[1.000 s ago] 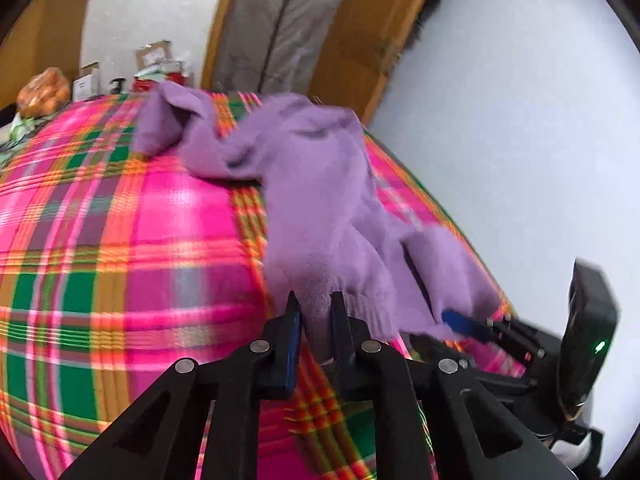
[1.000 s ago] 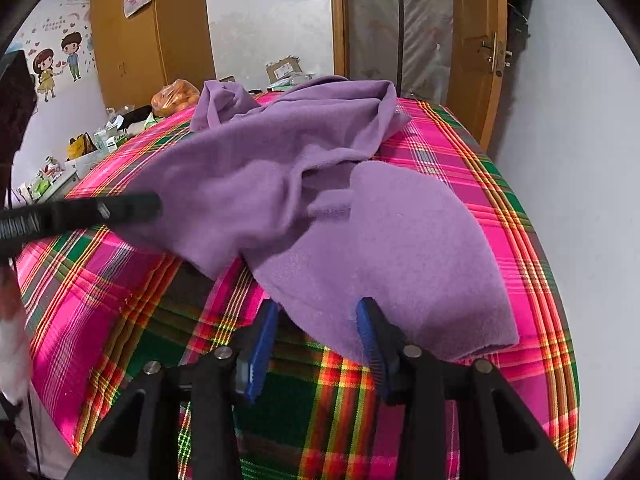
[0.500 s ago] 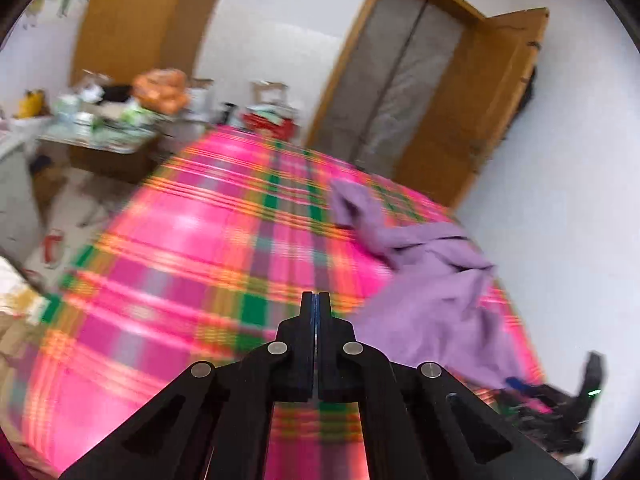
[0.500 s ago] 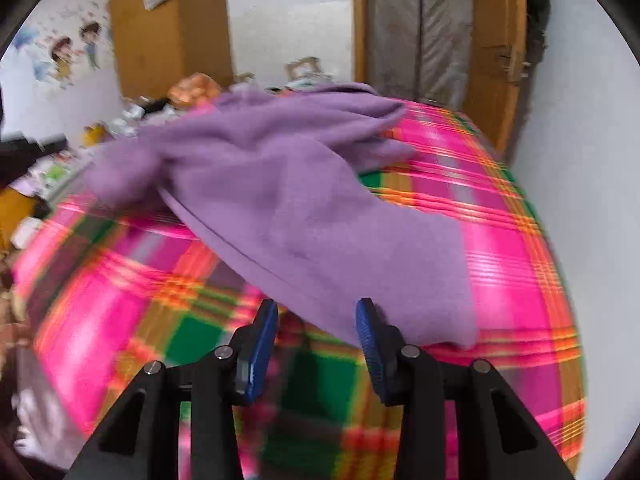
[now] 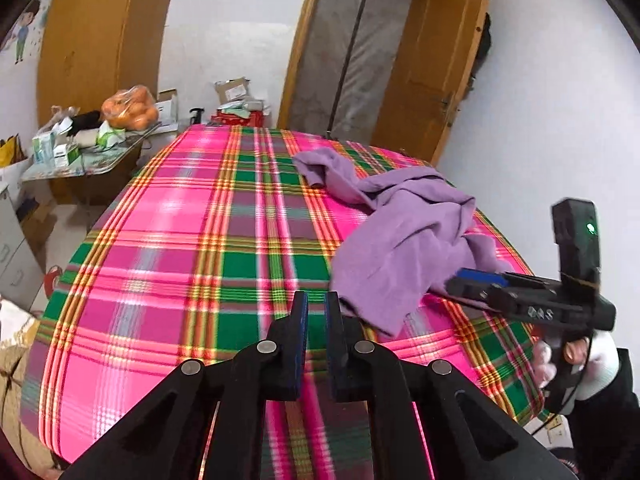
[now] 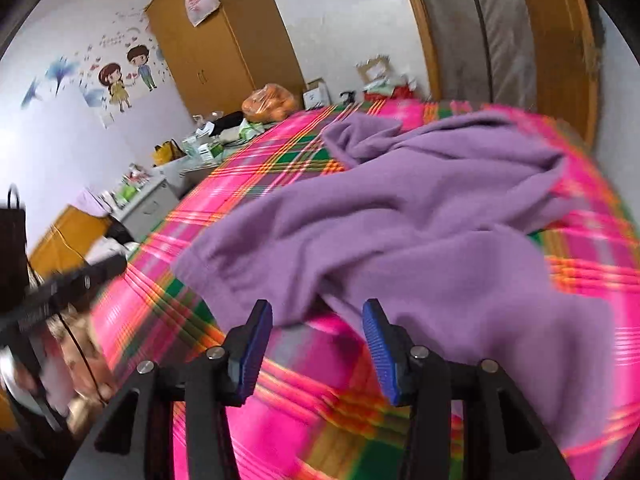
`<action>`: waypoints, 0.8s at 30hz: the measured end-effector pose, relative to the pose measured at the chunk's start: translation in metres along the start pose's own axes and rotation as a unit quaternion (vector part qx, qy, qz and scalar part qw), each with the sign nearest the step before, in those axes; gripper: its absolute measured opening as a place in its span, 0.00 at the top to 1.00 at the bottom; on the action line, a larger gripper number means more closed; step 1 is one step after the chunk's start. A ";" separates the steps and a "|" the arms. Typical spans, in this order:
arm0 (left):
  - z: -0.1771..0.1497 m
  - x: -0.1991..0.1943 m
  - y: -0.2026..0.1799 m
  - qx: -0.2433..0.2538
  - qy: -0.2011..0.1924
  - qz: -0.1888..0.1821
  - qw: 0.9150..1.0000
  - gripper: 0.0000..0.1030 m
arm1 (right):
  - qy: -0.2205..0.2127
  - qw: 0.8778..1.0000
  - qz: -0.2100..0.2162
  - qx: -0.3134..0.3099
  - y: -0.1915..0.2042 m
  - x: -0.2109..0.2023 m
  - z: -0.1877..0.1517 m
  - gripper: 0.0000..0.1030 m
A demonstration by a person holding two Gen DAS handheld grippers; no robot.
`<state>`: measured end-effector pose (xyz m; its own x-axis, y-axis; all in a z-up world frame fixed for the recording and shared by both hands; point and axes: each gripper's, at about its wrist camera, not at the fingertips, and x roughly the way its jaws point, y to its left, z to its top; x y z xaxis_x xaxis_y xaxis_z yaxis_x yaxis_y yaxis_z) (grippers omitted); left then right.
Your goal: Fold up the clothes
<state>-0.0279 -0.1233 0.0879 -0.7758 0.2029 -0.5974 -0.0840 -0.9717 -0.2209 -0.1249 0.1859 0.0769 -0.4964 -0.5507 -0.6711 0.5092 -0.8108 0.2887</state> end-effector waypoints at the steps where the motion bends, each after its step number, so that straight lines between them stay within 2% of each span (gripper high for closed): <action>1: -0.001 -0.001 0.003 -0.003 -0.001 0.004 1.000 0.92 | 0.003 1.000 0.008 0.005 0.001 0.008 0.004 0.56; 4: -0.006 -0.005 0.014 -0.015 -0.001 0.007 1.000 0.91 | 0.016 0.999 0.014 0.030 0.000 0.028 0.015 0.74; 5: -0.007 -0.005 0.017 -0.018 0.000 0.007 1.000 0.91 | 0.017 0.999 0.014 0.041 -0.002 0.031 0.017 0.87; 6: -0.009 -0.004 0.018 -0.020 0.001 0.008 1.000 0.91 | 0.018 0.998 0.014 0.052 -0.004 0.034 0.019 0.97; 8: -0.010 -0.002 0.020 -0.022 0.001 0.007 1.000 0.91 | 0.009 0.998 0.019 0.060 -0.003 0.032 0.026 0.96; 12: -0.013 0.002 0.024 -0.025 0.001 0.004 1.000 0.91 | -0.049 0.998 0.045 0.012 0.027 -0.005 0.052 0.96; 17: -0.019 0.006 0.035 -0.038 0.007 0.007 0.999 0.91 | -0.085 0.992 0.074 -0.048 0.073 -0.021 0.117 0.96; 24: -0.018 -0.005 0.052 -0.053 -0.015 0.008 0.998 0.91 | -0.105 0.980 0.093 -0.141 0.155 -0.022 0.192 0.97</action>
<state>-0.0170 -0.1727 0.0653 -0.7955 0.1816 -0.5782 -0.0062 -0.9564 -0.2919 -0.1699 0.0344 0.2679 -0.4945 -0.7371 -0.4606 0.7647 -0.6208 0.1725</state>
